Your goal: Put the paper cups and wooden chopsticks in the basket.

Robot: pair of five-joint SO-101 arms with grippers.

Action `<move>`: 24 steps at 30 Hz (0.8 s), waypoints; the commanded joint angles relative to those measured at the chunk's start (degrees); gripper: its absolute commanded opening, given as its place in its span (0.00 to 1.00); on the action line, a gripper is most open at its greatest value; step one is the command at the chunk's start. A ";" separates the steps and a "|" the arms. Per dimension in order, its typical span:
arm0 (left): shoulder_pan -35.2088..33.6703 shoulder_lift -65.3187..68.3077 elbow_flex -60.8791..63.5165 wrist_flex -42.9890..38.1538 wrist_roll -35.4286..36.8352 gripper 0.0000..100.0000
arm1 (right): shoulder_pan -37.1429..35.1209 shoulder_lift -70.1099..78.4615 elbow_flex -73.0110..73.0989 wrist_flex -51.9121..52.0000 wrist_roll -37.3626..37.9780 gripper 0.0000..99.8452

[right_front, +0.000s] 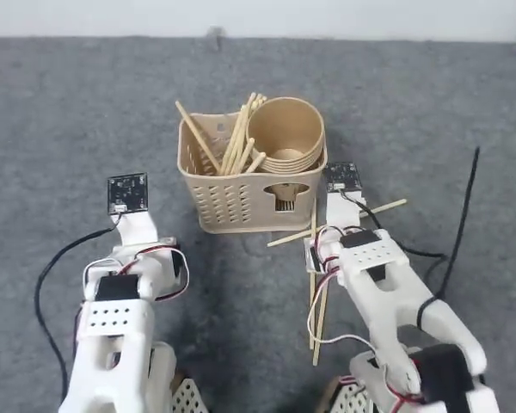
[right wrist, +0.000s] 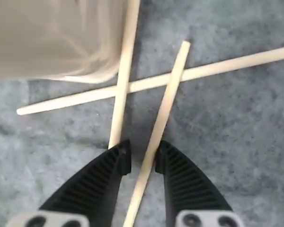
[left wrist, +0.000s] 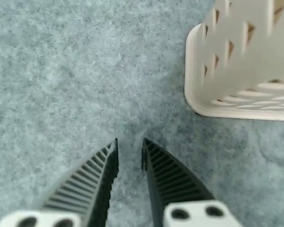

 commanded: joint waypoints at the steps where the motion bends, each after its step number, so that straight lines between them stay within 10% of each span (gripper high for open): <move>1: 0.09 -0.09 -2.86 0.35 -0.70 0.08 | -0.31 0.48 -2.11 -0.57 0.18 0.09; 11: 0.00 -0.09 -2.86 0.35 -0.70 0.08 | 6.99 -4.79 -4.04 6.37 0.53 0.01; 24: 0.35 -0.09 -2.68 0.18 -0.70 0.08 | 6.64 -50.33 1.14 22.55 0.62 0.01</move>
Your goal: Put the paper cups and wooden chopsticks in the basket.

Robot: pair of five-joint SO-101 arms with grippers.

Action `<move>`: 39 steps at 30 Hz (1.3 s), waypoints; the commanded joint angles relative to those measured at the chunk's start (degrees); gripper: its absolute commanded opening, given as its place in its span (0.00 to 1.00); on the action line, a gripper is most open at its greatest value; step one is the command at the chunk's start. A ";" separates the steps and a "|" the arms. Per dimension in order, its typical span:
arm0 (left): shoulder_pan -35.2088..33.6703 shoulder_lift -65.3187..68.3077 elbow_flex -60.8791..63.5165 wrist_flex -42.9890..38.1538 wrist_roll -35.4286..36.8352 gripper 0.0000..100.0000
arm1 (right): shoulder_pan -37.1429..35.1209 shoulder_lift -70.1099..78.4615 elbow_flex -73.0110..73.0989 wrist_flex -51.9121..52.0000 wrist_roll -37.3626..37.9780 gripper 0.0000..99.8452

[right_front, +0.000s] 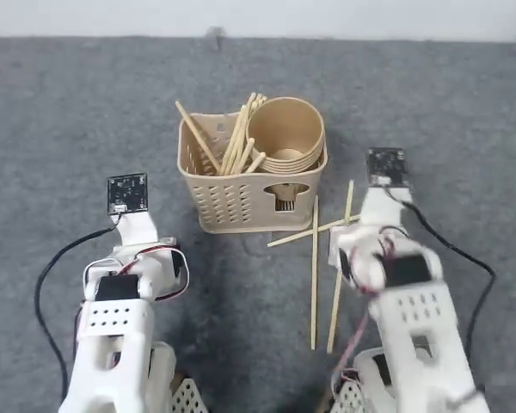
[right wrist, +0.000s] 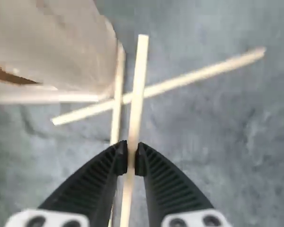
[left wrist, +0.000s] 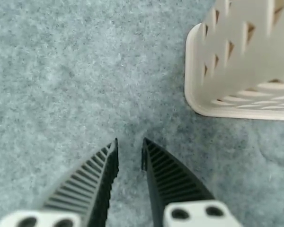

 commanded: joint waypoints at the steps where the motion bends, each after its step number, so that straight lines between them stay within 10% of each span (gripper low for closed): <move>1: 0.44 -0.09 -2.68 0.18 -0.70 0.08 | 0.57 -15.69 3.96 -0.92 0.70 0.01; 13: 0.44 -0.18 -2.68 0.18 -0.88 0.07 | 0.48 -45.49 4.13 -9.45 4.04 0.01; 25: 2.73 -19.43 4.26 4.22 -5.01 0.02 | -6.37 -22.11 -27.16 -11.03 4.75 0.01; 39: 3.43 -37.01 10.59 7.03 -4.75 0.01 | -20.88 10.33 -49.23 -36.88 4.84 0.01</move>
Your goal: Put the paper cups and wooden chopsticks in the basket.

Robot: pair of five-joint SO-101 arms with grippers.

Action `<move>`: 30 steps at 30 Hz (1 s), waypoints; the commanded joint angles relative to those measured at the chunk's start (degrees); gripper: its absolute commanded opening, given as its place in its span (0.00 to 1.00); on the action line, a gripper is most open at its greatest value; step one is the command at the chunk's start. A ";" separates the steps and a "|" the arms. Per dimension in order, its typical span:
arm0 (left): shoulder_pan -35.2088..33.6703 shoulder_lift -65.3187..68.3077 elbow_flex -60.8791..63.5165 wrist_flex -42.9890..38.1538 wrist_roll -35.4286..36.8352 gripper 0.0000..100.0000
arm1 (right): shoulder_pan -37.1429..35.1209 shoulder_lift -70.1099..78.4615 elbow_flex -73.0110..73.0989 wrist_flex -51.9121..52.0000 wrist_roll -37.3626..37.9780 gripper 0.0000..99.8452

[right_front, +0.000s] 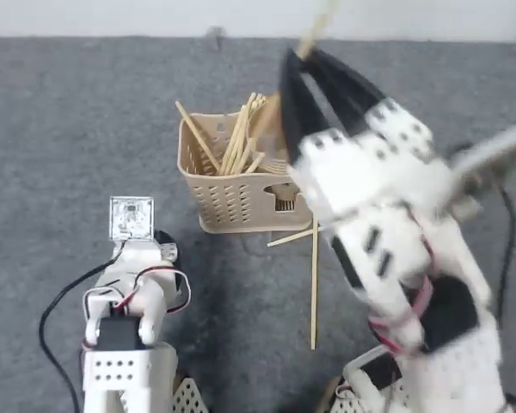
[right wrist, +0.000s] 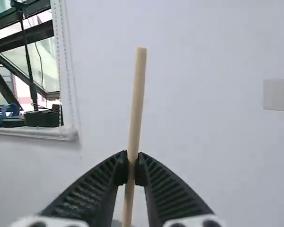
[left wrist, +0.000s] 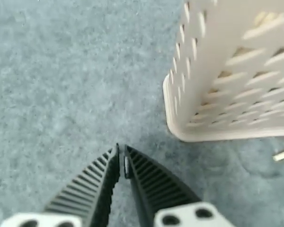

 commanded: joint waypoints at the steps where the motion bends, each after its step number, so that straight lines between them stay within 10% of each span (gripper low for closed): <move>1: 2.02 -3.96 0.92 -0.09 -0.09 0.01 | -2.07 6.73 -5.19 -4.97 0.70 0.01; 30: 3.69 -16.09 5.58 0.44 -0.09 0.01 | -2.15 26.33 -2.64 -1.63 0.70 0.12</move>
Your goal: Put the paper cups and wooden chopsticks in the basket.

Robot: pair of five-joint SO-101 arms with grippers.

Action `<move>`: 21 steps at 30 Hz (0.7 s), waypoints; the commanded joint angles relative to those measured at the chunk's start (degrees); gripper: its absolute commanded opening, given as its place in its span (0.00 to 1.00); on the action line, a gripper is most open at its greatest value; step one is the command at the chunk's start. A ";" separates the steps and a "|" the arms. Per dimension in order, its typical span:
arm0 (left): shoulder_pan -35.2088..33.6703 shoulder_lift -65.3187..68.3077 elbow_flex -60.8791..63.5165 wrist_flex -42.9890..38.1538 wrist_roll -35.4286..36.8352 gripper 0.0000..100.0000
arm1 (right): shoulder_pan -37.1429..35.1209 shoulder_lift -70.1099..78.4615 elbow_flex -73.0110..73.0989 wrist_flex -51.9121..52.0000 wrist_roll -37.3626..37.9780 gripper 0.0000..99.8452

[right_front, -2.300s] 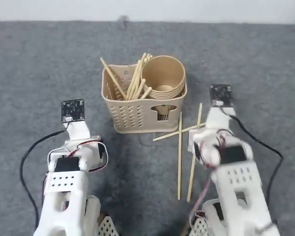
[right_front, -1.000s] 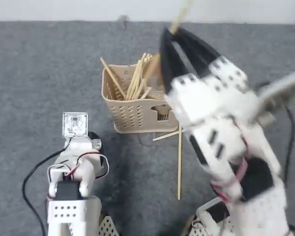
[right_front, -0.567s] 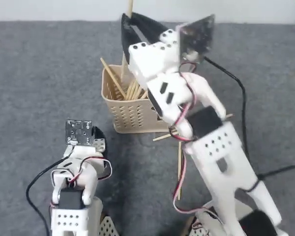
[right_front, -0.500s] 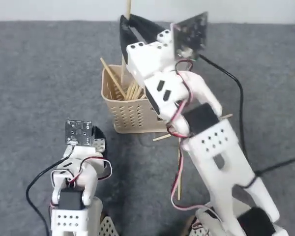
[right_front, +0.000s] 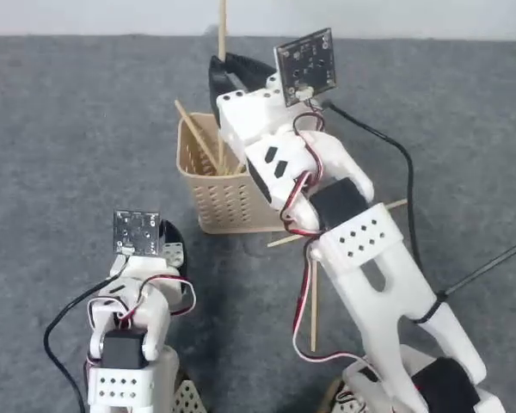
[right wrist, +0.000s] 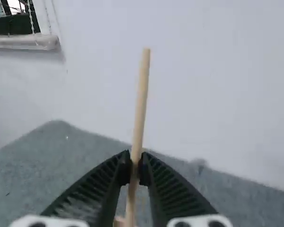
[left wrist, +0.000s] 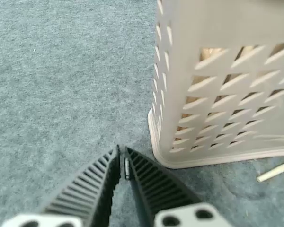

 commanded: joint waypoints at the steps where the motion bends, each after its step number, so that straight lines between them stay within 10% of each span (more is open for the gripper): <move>1: 0.09 -0.97 -0.22 0.09 0.00 0.01 | -0.48 -1.19 -6.24 7.60 0.62 0.12; 21: -0.09 -0.97 -0.22 0.44 0.00 0.01 | -0.13 -20.44 -13.98 63.96 -5.71 0.03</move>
